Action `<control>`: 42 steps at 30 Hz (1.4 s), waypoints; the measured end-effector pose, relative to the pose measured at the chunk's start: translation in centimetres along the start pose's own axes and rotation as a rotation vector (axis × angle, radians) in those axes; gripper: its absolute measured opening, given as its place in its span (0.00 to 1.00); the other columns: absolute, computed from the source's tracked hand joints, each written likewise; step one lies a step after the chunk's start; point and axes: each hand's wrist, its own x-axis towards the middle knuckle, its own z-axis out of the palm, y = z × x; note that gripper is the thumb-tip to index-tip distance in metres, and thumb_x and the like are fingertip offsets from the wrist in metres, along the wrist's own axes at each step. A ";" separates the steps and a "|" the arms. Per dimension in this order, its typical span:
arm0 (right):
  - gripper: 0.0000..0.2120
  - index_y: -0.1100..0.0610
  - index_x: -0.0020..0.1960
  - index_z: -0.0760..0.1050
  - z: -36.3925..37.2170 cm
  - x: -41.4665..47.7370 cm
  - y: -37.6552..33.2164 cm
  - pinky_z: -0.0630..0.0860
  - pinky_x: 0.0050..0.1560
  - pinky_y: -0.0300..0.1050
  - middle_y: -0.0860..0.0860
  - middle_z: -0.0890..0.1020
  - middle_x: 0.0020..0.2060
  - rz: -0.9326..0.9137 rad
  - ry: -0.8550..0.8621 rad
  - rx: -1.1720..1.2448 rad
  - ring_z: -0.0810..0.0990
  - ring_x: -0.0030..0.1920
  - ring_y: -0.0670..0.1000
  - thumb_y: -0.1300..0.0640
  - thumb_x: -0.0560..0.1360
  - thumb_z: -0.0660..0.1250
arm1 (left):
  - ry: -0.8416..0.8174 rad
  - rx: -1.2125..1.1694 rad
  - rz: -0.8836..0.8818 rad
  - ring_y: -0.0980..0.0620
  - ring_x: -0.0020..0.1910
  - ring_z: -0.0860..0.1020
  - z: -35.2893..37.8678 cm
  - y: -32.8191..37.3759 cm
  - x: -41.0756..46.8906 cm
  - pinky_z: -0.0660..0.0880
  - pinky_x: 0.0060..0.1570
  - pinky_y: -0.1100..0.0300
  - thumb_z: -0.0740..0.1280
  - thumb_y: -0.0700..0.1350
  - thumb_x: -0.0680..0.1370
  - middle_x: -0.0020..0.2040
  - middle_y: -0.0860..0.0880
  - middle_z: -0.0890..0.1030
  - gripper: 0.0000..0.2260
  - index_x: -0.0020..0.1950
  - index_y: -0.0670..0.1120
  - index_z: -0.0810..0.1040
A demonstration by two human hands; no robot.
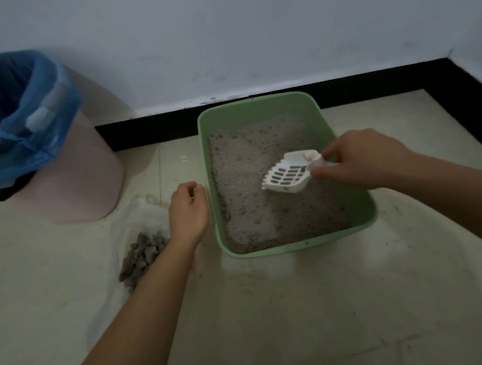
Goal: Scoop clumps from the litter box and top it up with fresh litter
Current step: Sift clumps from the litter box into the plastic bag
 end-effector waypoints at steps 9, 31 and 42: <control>0.19 0.43 0.53 0.84 1.2 -1.9 2.8 0.71 0.30 0.41 0.44 0.81 0.29 -0.003 -0.276 -0.156 0.74 0.27 0.43 0.32 0.72 0.66 | -0.003 0.016 -0.070 0.41 0.53 0.74 4.2 1.7 2.9 0.70 0.55 0.50 0.48 0.51 0.85 0.57 0.38 0.75 0.20 0.61 0.39 0.73; 0.18 0.50 0.50 0.83 14.4 2.6 -1.2 0.66 0.32 0.45 0.50 0.74 0.27 -0.163 -0.106 0.348 0.72 0.30 0.48 0.37 0.77 0.63 | 0.082 -0.075 -0.057 0.55 0.35 0.68 5.1 1.0 3.3 0.64 0.36 0.60 0.50 0.48 0.85 0.37 0.49 0.71 0.16 0.43 0.42 0.69; 0.19 0.49 0.55 0.83 14.6 2.8 0.0 0.65 0.32 0.44 0.46 0.71 0.30 -0.261 0.161 0.493 0.72 0.31 0.46 0.39 0.78 0.62 | 0.063 -0.169 -0.105 0.49 0.53 0.74 4.6 1.6 2.9 0.67 0.53 0.57 0.50 0.49 0.85 0.52 0.48 0.77 0.16 0.56 0.43 0.76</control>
